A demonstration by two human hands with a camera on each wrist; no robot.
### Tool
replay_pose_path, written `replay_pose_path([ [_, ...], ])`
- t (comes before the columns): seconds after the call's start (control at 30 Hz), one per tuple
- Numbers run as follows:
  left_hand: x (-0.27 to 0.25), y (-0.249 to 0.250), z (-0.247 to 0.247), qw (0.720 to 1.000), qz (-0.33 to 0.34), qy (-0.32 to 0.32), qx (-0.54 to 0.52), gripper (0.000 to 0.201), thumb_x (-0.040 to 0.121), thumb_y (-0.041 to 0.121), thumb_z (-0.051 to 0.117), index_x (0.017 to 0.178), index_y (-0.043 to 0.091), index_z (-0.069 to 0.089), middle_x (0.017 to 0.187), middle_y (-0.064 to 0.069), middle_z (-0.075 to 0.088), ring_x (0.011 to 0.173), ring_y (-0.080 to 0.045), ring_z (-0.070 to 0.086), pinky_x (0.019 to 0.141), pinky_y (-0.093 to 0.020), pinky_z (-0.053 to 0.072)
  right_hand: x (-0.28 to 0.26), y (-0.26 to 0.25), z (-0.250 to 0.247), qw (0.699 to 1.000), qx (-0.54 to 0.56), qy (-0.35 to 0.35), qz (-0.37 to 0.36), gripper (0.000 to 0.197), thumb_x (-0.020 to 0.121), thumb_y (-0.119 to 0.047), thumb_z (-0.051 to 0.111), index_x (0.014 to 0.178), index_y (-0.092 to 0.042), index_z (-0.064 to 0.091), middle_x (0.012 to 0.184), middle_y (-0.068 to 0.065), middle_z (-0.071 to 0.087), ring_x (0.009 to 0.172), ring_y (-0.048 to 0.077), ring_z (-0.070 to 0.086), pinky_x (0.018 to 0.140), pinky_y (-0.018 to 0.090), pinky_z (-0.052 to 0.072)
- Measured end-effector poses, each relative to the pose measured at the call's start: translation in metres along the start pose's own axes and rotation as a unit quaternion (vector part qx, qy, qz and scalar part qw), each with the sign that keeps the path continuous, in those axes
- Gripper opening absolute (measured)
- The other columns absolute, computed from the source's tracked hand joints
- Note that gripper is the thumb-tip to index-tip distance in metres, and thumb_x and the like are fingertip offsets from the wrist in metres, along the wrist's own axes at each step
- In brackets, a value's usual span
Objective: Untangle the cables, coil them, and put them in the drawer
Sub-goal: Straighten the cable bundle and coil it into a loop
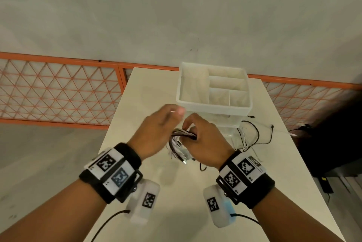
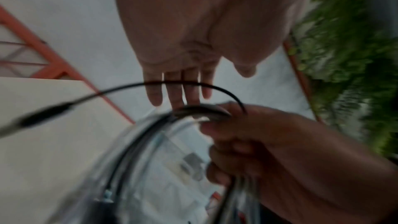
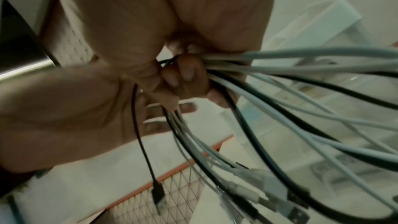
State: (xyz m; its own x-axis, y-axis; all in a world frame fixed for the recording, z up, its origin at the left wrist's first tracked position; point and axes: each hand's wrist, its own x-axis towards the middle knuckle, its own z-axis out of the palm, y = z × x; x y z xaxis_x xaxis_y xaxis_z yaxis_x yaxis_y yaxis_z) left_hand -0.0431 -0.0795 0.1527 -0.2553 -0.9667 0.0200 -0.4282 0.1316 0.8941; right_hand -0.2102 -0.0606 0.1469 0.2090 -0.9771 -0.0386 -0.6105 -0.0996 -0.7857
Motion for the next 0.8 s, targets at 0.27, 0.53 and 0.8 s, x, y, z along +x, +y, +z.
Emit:
replay_pose_path([
  [0.27, 0.014, 0.030, 0.019, 0.987, 0.055, 0.009, 0.149, 0.068, 0.083, 0.075, 0.025, 0.063, 0.018, 0.057, 0.059, 0.005, 0.058, 0.061, -0.015, 0.056, 0.061, -0.029, 0.041, -0.002, -0.011, -0.034, 0.994, 0.008, 0.093, -0.060, 0.016, 0.080, -0.018, 0.080, 0.092, -0.019, 0.070, 0.085, -0.007, 0.074, 0.081, 0.006, 0.070, 0.074, 0.028, 0.059],
  [0.53, 0.030, 0.052, -0.002, 0.988, 0.078, -0.074, 0.111, 0.064, 0.067, 0.075, 0.056, 0.068, 0.013, 0.069, 0.044, 0.010, 0.041, 0.041, -0.005, 0.035, 0.050, -0.023, 0.029, -0.008, -0.002, -0.061, 0.977, 0.170, 0.117, -0.058, 0.014, 0.080, -0.009, 0.082, 0.080, -0.006, 0.068, 0.072, 0.020, 0.067, 0.059, 0.028, 0.055, 0.058, 0.037, 0.048],
  [0.8, 0.041, 0.063, -0.034, 0.995, 0.034, 0.093, -0.028, 0.044, 0.076, 0.056, 0.074, 0.066, 0.014, 0.065, 0.038, 0.015, 0.031, 0.036, -0.004, 0.025, 0.042, -0.019, 0.024, -0.020, 0.057, -0.056, 0.994, -0.070, -0.006, 0.080, 0.030, 0.094, -0.034, 0.065, 0.070, -0.017, 0.060, 0.055, -0.002, 0.066, 0.048, 0.004, 0.060, 0.057, 0.017, 0.048],
])
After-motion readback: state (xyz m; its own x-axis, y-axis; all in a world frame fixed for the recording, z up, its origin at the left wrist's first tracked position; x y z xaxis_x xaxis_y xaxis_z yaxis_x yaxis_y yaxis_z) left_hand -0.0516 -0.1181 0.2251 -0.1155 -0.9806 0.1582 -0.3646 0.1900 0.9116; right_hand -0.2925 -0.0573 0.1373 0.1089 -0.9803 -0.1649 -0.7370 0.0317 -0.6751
